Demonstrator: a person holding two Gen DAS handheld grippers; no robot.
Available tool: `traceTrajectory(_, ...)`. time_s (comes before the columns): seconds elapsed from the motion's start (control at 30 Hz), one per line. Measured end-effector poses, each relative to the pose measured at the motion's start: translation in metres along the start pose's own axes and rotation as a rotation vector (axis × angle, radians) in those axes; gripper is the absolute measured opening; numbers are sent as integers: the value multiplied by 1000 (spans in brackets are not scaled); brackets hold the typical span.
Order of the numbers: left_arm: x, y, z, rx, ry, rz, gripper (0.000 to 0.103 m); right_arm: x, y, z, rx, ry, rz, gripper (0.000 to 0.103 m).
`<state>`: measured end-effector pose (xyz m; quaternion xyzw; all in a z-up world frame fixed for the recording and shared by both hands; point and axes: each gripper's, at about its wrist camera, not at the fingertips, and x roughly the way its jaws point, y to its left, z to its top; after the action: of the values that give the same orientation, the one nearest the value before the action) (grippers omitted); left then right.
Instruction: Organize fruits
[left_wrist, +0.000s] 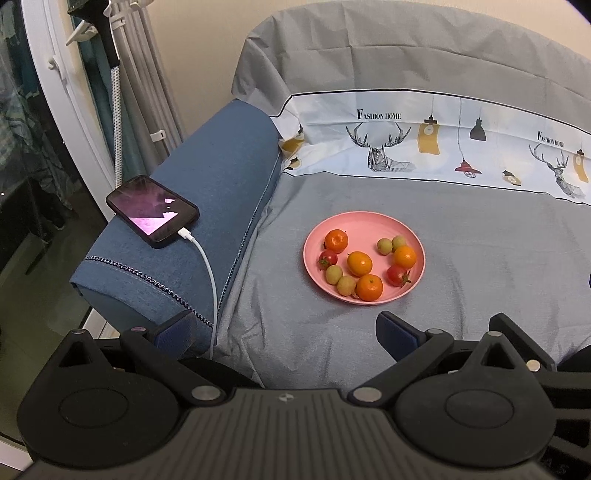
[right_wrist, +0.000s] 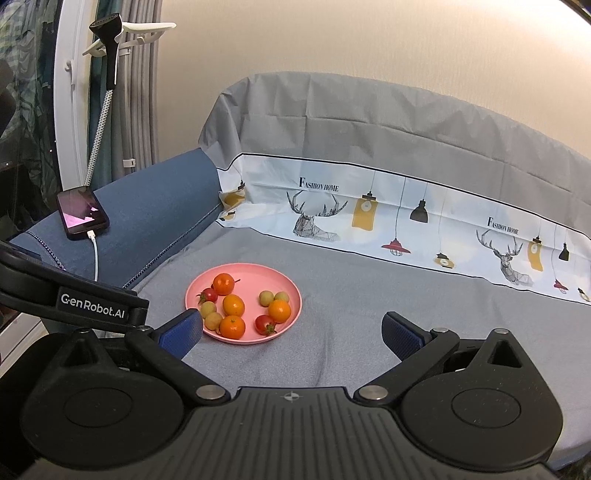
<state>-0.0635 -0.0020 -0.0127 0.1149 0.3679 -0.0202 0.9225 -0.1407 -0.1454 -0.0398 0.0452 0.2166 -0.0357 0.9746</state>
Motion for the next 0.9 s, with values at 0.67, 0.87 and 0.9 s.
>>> traceTrajectory(0.67, 6, 1, 0, 1, 21, -5, 103, 6, -2, -1, 4, 17, 12, 102)
traceTrajectory(0.87, 6, 0, 0, 2, 20, -4, 103, 8, -3, -1, 6, 21, 15, 102)
traceTrajectory(0.9, 7, 0, 0, 2, 20, -5, 103, 8, -3, -2, 6, 21, 16, 102)
